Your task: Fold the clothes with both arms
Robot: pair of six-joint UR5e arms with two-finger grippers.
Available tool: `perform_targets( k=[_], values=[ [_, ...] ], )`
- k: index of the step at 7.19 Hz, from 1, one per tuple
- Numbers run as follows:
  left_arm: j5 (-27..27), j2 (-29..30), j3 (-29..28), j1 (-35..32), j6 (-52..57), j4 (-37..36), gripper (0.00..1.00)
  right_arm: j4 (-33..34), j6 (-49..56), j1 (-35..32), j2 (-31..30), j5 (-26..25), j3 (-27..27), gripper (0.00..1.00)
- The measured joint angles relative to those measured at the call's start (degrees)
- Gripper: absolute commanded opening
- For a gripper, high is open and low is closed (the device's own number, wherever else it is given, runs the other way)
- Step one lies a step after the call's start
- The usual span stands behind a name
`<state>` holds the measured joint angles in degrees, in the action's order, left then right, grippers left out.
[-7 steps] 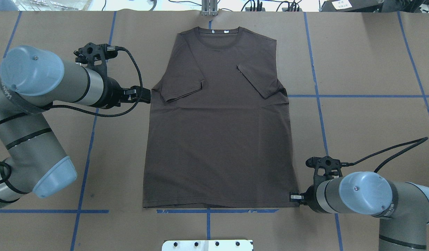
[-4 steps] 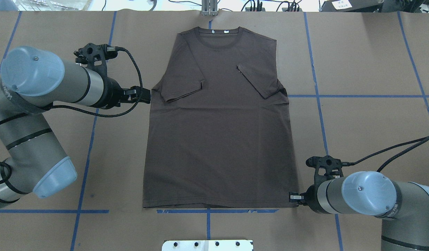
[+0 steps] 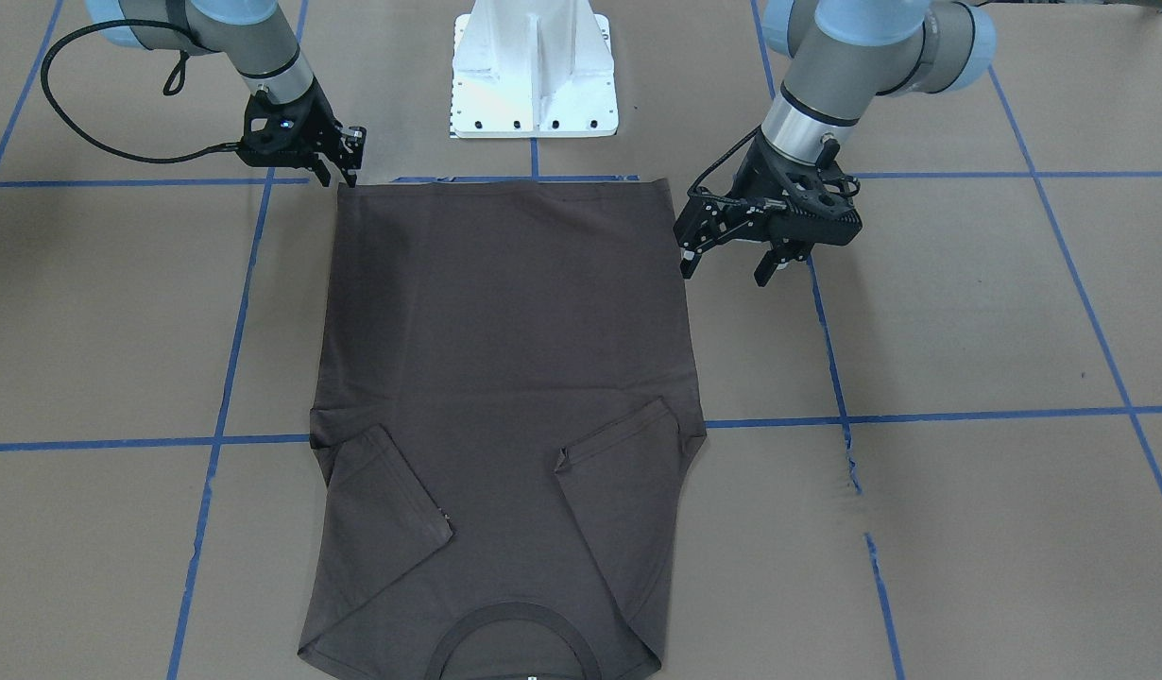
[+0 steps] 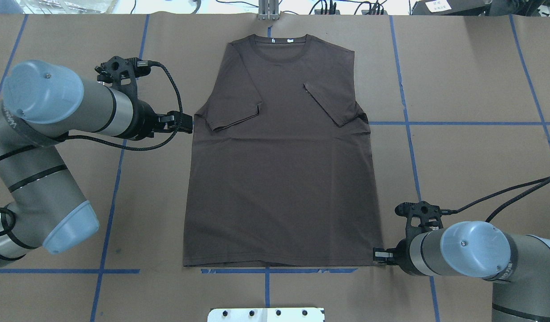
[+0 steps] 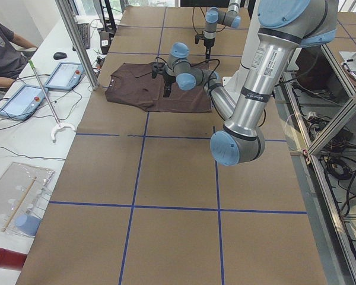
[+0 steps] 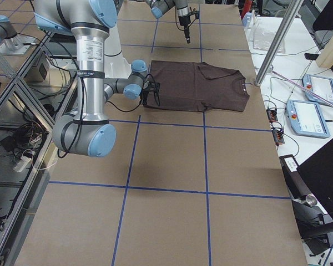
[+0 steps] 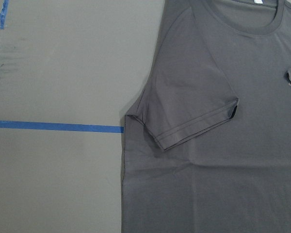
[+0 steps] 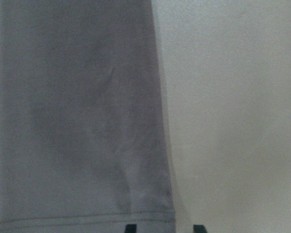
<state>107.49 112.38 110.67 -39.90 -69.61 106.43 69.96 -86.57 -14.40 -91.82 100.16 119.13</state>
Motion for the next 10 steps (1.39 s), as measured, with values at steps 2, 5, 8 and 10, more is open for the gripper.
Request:
perform_targets(
  k=[2, 5, 8, 10],
  values=[
    [0.0, 0.0, 0.1, 0.0, 0.0, 0.0, 1.0, 0.0, 0.0, 0.2, 0.2, -0.1, -1.6, 0.69],
    [0.0, 0.0, 0.2, -0.1, 0.1, 0.0, 1.0, 0.0, -0.1, 0.3, 0.6, 0.6, -1.7, 0.0],
    [0.0, 0.1, 0.1, -0.1, 0.0, 0.0, 1.0, 0.1, -0.1, 0.4, 0.7, 0.7, -1.8, 0.0],
    [0.0, 0.0, 0.3, -0.2, -0.1, 0.0, 1.0, 0.0, -0.1, 0.2, 0.6, 0.5, -0.8, 0.0]
  ],
)
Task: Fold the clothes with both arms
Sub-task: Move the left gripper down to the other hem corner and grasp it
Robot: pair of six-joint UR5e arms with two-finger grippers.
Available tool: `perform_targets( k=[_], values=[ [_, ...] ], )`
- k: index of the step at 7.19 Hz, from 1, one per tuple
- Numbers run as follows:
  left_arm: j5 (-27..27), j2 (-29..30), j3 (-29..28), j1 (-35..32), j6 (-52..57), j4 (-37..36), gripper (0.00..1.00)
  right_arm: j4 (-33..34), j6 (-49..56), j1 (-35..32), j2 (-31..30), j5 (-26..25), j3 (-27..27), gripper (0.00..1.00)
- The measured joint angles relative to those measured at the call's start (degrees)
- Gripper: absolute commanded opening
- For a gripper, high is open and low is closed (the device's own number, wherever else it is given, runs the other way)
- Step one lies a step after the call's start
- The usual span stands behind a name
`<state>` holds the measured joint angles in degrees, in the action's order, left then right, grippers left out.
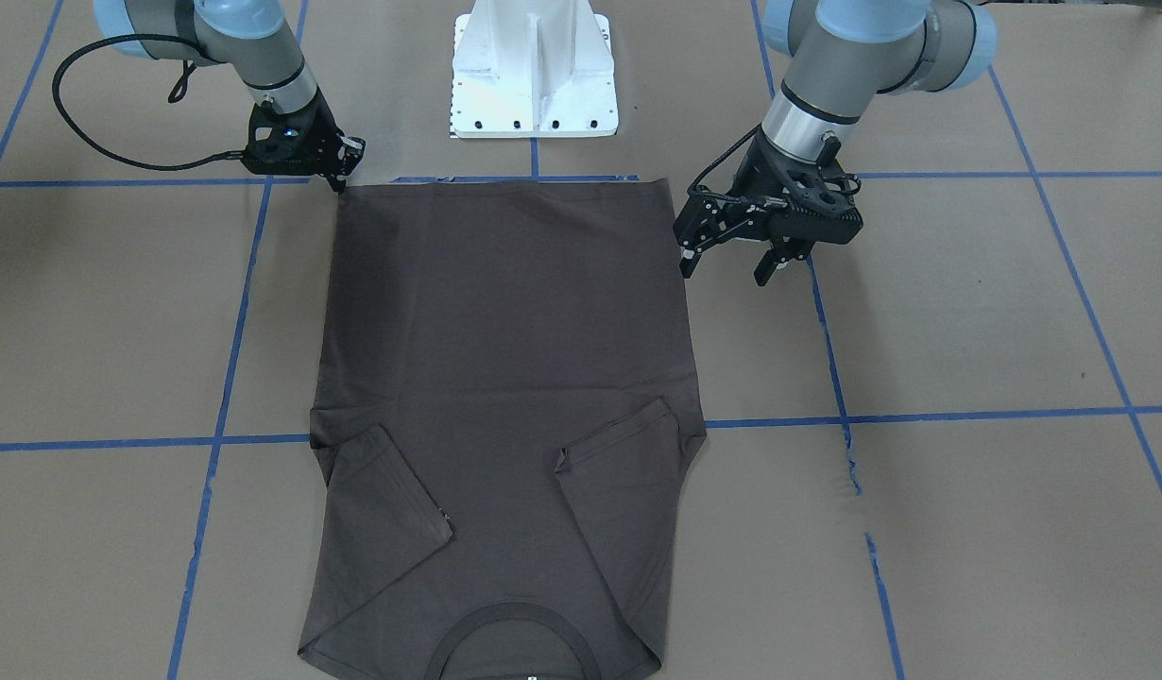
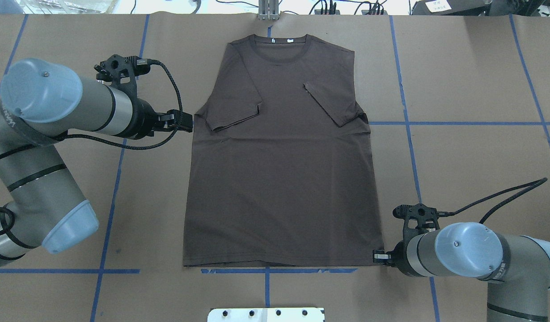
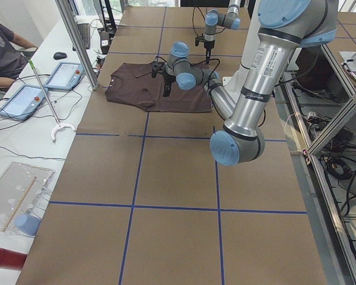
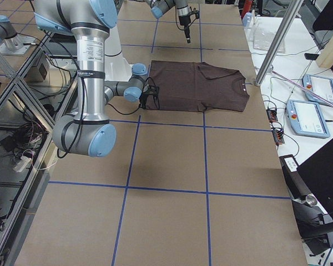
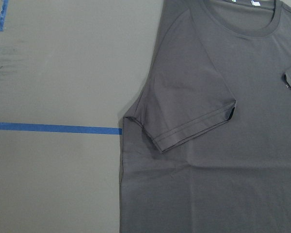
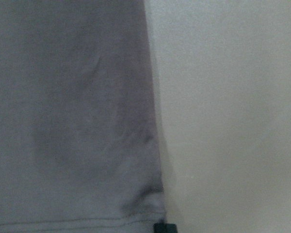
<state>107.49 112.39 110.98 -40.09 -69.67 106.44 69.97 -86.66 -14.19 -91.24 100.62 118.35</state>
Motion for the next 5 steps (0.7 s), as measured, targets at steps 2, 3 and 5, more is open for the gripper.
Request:
perform_targets(
  k=[2, 3, 5],
  values=[
    [-0.6, -2.5, 1.7, 0.8, -4.2, 0.2, 1.0, 0.0, 0.0, -0.3, -0.5, 0.3, 2.4, 0.0],
    [-2.3, -4.7, 3.5, 3.6, -10.5, 0.4, 1.0, -0.1, 0.1, -0.4, -0.5, 0.3, 3.1, 0.0],
    [-9.8, -7.3, 5.5, 15.3, -25.8, 0.0, 0.97, -0.2, 0.5, -0.8, -0.2, 0.4, 3.3, 0.0]
  ],
)
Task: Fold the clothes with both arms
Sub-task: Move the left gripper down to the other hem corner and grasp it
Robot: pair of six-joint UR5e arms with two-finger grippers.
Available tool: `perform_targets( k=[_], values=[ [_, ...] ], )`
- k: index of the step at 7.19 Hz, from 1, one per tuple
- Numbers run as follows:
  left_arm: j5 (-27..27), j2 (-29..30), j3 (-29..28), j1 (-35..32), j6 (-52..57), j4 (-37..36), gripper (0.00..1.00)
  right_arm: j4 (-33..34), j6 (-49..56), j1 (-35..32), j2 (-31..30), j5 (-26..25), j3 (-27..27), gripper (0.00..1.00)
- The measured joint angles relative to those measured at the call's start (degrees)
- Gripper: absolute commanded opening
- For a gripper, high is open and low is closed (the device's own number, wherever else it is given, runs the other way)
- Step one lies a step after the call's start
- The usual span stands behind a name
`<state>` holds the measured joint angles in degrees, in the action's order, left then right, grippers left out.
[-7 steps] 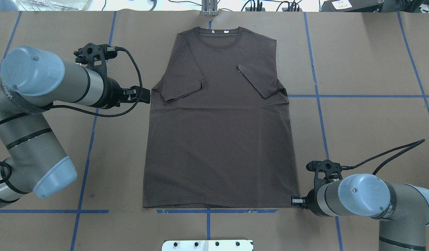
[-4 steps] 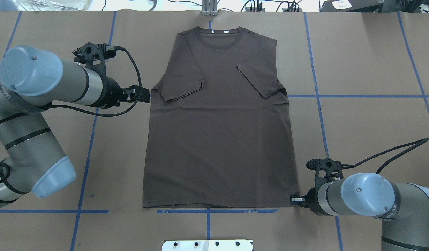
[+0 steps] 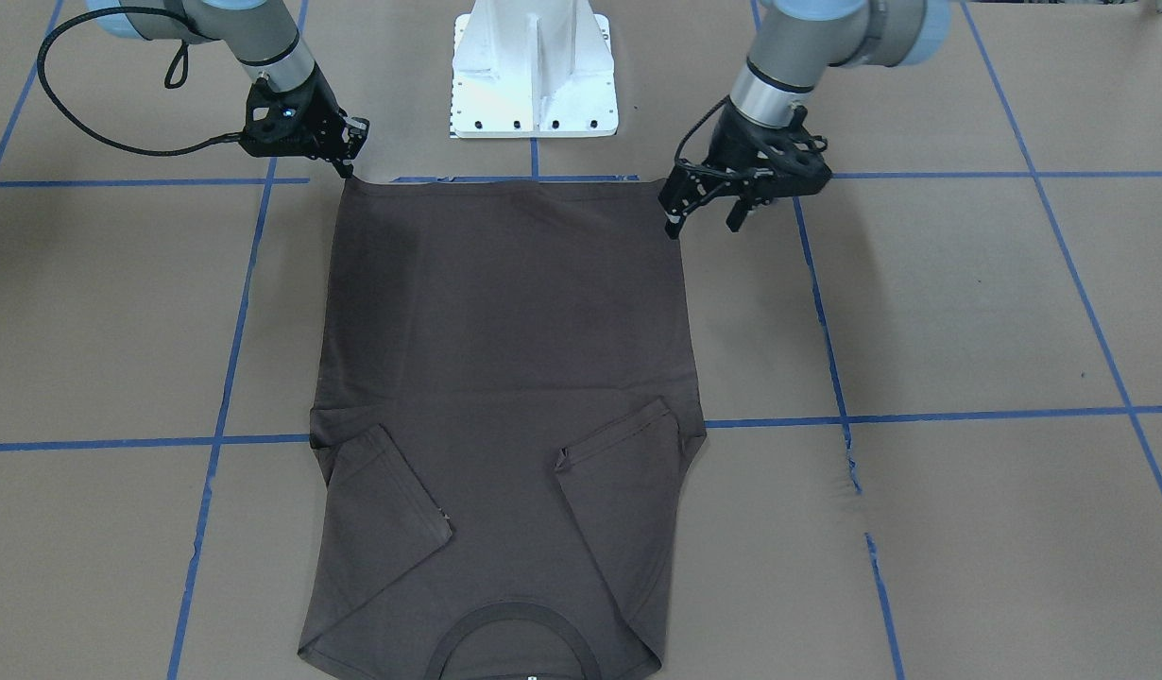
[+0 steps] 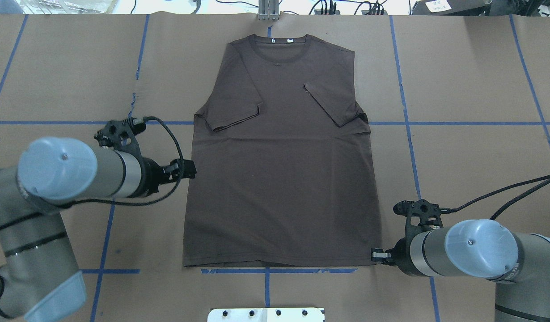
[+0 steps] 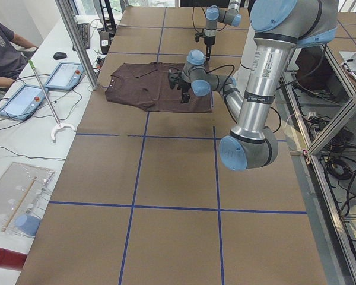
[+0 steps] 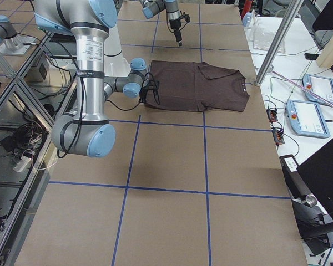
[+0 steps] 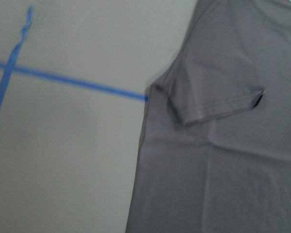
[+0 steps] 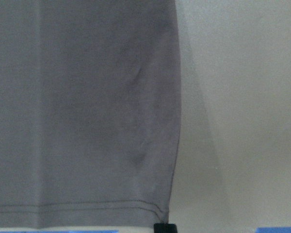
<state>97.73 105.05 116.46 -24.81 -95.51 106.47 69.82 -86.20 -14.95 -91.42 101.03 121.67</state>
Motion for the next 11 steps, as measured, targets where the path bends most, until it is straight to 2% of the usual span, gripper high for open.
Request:
perform_targets(
  k=[2, 3, 6, 8, 11],
  values=[
    [-6.2, -0.4, 0.1, 9.8, -10.4, -3.8, 0.89, 0.0, 0.3, -1.0, 0.2, 0.4, 0.2, 0.0],
    [-7.6, -0.5, 0.0, 12.2, -12.7, -5.6, 0.85, 0.0, 0.4, -1.4, 0.3, 0.7, 0.4, 0.0],
    [-8.3, -0.7, -1.2, 14.2, -13.9, -6.8, 0.79, 0.0, 0.4, -2.0, 0.4, 1.0, 0.5, 0.0],
    [-8.3, -0.6, -1.7, 15.0, -13.9, -7.2, 0.7, 0.0, 0.4, -2.2, 0.5, 1.0, 0.5, 0.0],
    [-8.3, -0.1, -2.1, 15.9, -13.9, -8.6, 0.68, 0.0, 0.5, -2.6, 0.5, 1.1, 0.5, 0.0]
  ],
)
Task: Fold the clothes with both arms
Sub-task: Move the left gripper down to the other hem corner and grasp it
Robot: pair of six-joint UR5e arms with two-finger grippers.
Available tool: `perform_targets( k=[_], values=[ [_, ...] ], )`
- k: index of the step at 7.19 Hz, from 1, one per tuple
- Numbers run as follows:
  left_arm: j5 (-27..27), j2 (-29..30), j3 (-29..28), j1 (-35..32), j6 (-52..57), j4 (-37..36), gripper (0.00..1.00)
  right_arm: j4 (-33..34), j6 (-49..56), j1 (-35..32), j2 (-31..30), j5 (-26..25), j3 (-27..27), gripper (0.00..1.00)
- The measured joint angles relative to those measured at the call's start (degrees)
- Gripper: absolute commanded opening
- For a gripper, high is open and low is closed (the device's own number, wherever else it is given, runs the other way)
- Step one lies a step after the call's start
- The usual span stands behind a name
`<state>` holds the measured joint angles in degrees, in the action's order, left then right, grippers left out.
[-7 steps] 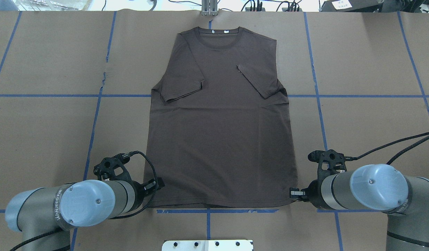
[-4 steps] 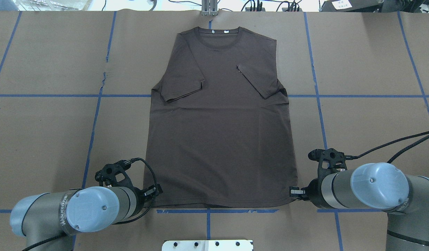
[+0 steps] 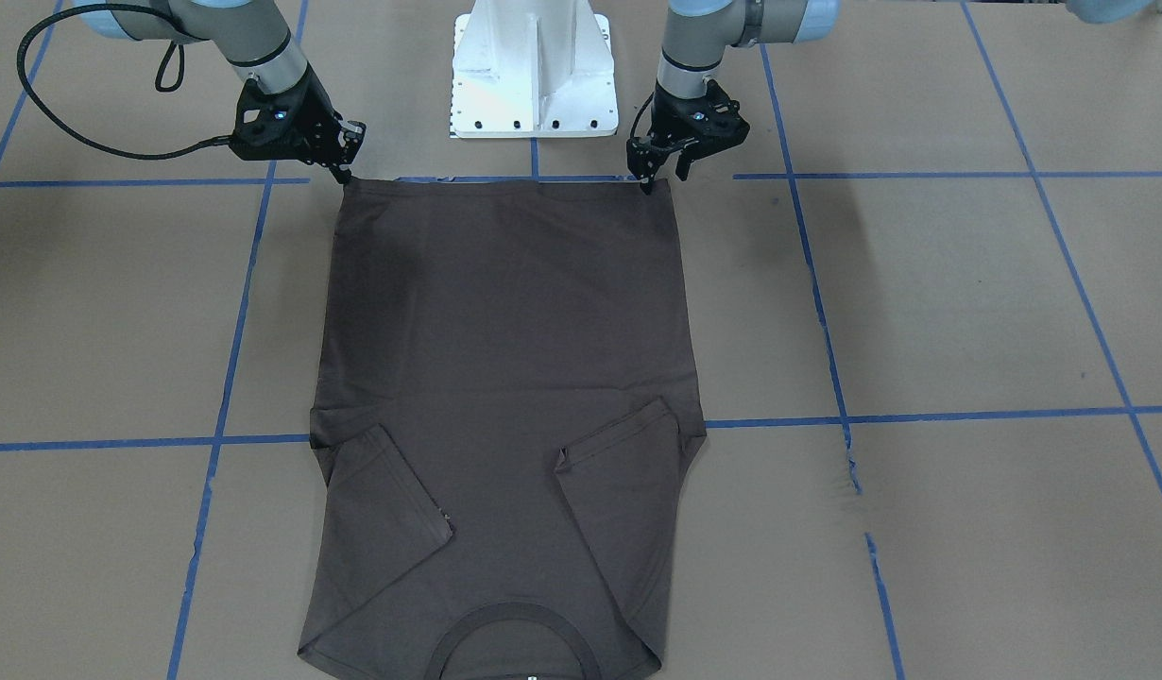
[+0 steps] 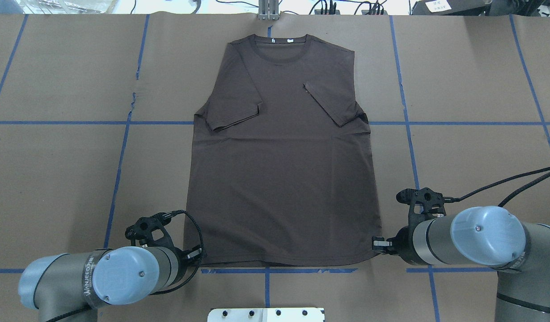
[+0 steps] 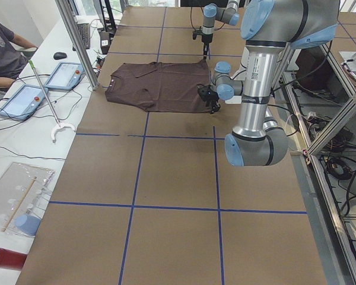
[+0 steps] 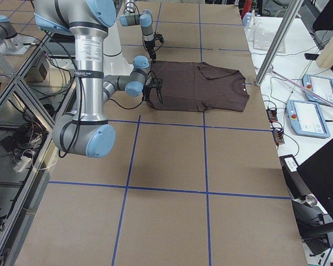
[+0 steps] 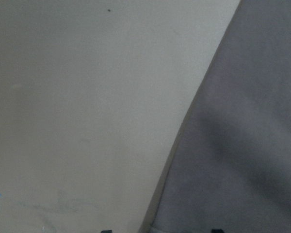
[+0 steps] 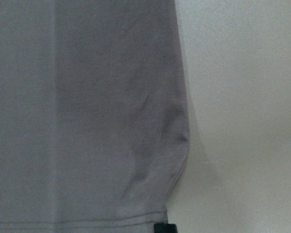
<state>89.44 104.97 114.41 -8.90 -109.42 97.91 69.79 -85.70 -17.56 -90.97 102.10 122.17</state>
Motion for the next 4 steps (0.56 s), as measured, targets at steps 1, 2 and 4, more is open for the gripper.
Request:
perform_targets(
  k=[1, 2, 4],
  values=[
    [0.0, 0.1, -0.3, 0.5, 0.0, -0.2, 0.66, 0.0, 0.0, -0.1, 0.0, 0.0, 0.0, 0.0],
    [0.0, 0.2, -0.5, 0.8, 0.0, -0.3, 0.51, 0.0, 0.0, -0.2, 0.0, 0.0, 0.0, 0.0],
    [0.0, 0.3, -0.6, 1.0, 0.0, -0.3, 0.0, 0.0, 0.0, -0.3, 0.0, 0.0, 0.0, 0.0]
  ],
)
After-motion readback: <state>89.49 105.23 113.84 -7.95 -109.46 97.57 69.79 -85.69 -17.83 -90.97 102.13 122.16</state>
